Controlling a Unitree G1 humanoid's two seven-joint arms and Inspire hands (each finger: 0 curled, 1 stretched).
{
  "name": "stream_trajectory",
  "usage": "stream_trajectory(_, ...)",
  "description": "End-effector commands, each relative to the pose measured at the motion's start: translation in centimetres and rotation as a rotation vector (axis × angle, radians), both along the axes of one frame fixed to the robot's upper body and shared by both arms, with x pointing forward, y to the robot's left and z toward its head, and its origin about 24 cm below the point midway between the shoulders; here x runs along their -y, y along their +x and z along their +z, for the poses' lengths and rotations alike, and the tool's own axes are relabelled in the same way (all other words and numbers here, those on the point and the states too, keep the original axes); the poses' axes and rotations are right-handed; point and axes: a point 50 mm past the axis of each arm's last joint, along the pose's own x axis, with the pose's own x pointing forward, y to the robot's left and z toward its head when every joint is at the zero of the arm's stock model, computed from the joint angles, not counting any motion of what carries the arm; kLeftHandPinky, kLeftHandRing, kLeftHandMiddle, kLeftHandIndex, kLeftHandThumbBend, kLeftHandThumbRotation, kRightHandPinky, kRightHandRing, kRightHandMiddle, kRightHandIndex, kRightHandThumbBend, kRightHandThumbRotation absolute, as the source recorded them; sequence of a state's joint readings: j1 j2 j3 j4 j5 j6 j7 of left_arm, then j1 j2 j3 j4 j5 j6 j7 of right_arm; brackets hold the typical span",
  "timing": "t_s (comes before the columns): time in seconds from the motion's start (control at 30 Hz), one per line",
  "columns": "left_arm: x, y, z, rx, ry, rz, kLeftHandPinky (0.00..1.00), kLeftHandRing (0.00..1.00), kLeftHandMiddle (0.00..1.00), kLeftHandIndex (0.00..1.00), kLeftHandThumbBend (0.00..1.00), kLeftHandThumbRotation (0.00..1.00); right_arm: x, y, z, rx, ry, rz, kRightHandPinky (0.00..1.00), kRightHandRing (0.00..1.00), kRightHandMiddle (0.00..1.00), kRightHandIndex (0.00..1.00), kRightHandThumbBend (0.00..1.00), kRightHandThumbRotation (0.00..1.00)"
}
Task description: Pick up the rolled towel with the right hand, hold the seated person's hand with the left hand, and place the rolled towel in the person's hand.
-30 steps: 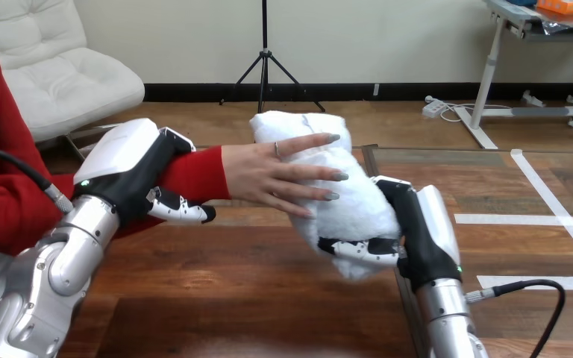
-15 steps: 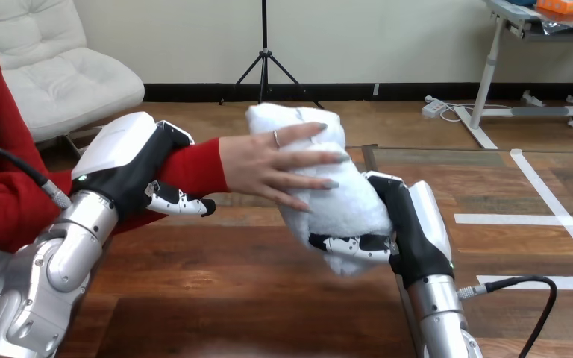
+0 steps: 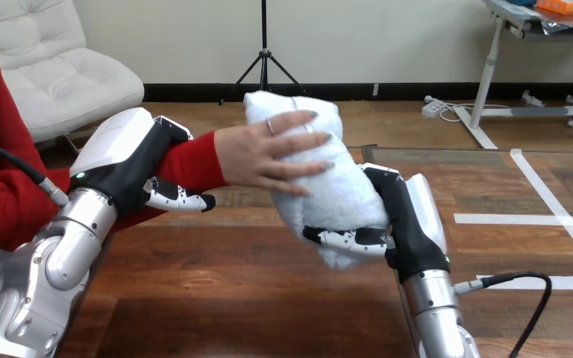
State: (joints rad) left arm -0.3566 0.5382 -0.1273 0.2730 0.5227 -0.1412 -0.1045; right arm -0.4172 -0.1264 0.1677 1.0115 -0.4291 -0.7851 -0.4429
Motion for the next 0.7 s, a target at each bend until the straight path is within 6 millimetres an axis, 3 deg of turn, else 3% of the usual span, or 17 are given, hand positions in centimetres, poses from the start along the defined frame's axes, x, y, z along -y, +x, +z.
stream_trajectory(0.0,1.29,1.17,4.85,0.195,-0.035,-0.049,0.20,0.26,0.34,0.34,0.71,0.00,-2.42,0.93,2.99,0.138,0.051,0.091,0.28,0.34,0.41,0.45,0.72,0.00)
stream_trajectory(0.67,1.25,1.01,4.75,0.193,-0.037,-0.046,0.20,0.26,0.34,0.34,0.71,0.00,-2.23,0.79,3.34,0.145,0.063,0.098,0.28,0.33,0.40,0.45,0.70,0.00)
